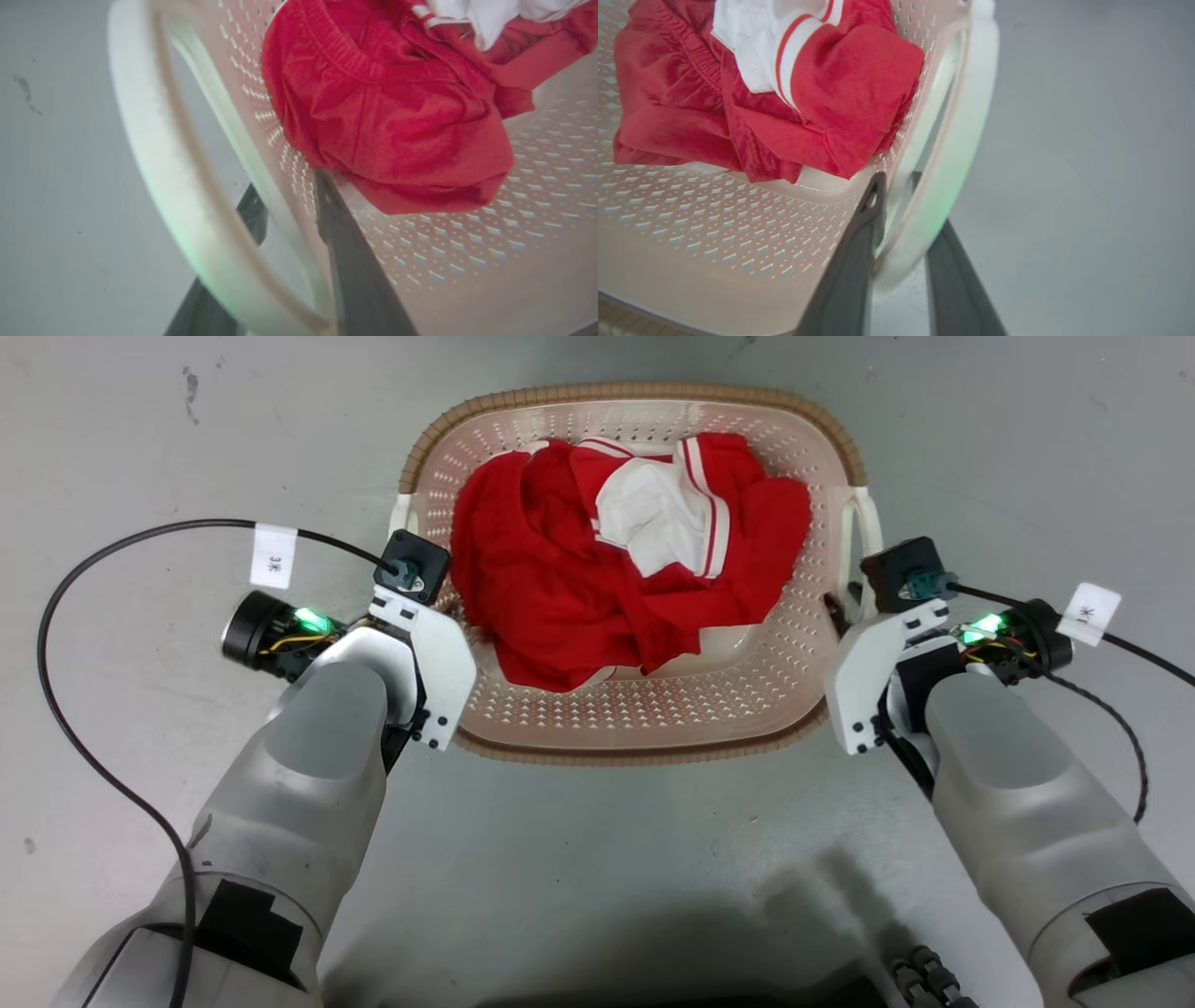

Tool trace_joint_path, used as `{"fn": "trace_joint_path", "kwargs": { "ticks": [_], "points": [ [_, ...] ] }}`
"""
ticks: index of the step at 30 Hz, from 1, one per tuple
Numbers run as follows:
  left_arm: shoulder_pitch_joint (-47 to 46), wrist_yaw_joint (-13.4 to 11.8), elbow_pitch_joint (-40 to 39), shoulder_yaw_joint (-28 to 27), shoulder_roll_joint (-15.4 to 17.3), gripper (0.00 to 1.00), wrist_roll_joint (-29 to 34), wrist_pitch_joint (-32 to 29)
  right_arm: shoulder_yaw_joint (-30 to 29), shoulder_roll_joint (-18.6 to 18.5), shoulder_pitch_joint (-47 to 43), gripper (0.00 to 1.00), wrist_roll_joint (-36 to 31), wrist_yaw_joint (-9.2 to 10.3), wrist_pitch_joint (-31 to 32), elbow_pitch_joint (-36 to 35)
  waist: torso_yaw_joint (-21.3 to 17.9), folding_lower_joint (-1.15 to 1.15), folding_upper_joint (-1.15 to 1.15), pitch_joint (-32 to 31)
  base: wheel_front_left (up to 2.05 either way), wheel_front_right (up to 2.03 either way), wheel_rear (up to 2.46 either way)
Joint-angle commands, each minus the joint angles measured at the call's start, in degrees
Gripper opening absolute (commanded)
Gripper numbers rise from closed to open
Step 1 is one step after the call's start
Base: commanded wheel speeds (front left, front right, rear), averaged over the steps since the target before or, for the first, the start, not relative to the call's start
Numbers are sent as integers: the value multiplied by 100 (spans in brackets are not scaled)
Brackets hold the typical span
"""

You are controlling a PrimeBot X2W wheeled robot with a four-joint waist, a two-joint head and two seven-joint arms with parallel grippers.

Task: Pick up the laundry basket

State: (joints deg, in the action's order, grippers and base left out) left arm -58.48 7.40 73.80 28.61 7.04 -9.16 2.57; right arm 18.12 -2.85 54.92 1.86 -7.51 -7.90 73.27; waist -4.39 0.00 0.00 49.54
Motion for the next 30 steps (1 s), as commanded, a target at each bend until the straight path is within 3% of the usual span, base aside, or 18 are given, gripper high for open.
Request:
{"fn": "trace_joint_path", "kwargs": {
  "ticks": [1,14,30],
  "points": [
    [-11,4,4,62,2,0,-83,-75,57,-1,50,0,127,0,14,8,-7,0,0,1,0,0,0],
    [45,24,-7,535,-10,0,-552,-105,342,4,42,0,283,2,93,17,-7,0,0,-220,0,0,0],
    [593,30,-58,1195,-164,0,-1314,-630,802,11,-431,0,588,2,720,33,93,0,0,-1227,0,0,0]
  ]
}}
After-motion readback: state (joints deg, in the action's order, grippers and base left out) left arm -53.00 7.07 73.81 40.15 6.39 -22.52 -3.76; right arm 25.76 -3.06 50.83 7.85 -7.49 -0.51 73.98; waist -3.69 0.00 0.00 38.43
